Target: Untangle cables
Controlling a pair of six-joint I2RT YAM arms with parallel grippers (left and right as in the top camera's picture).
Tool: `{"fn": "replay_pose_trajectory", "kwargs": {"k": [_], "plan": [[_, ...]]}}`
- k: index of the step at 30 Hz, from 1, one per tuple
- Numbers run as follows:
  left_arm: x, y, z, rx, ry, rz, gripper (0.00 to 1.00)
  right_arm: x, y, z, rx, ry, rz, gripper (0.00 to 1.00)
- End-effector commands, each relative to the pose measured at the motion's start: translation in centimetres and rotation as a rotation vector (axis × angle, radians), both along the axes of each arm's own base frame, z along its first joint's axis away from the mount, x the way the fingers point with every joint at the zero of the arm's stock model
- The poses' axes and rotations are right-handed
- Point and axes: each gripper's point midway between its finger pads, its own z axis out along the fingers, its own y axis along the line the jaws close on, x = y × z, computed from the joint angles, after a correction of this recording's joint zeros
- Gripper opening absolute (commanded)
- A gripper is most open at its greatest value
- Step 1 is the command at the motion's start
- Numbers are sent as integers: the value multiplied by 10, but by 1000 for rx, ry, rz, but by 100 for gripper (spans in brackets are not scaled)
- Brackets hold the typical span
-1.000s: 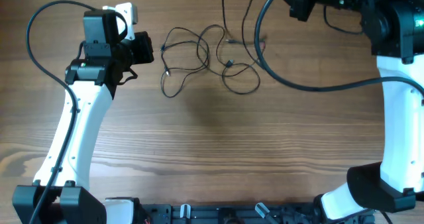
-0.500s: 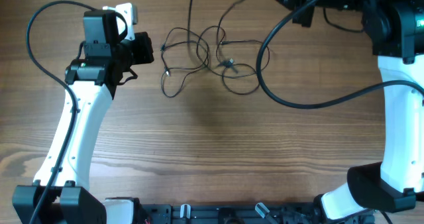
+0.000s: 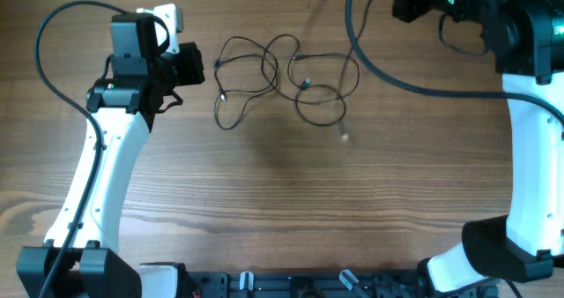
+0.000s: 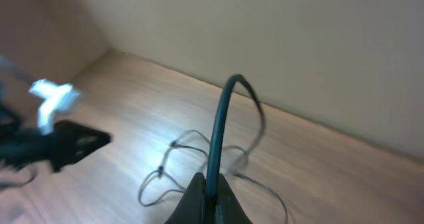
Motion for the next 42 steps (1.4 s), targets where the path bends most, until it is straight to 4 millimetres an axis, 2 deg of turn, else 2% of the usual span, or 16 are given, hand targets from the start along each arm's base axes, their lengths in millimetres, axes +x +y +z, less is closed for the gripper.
{"fn": "replay_pose_trajectory", "kwargs": {"k": [1, 9, 15, 20, 26, 33, 37, 42], "plan": [[-1, -3, 8, 4, -26, -24, 8, 12, -40, -10, -39, 54, -278, 4], [-1, -3, 8, 4, -26, -24, 9, -3, -83, -19, -128, 112, -510, 4], [-1, -3, 8, 7, -26, -27, 9, -22, -86, -36, -158, 213, -515, 4], [-1, -3, 8, 9, -27, -30, 9, -24, -94, -36, -171, 215, -562, 4], [-1, -3, 8, 23, -32, -42, 9, -24, -124, -15, -204, 135, -725, 4], [-1, -3, 8, 23, -33, -42, 10, -19, -154, 34, -179, -33, -795, 4], [-1, -3, 8, 24, -34, -44, 9, -18, -188, 47, -193, -82, -865, 4], [-1, -5, 9, 15, -35, -54, 10, -9, -247, 49, -182, -103, -1005, 4]]}}
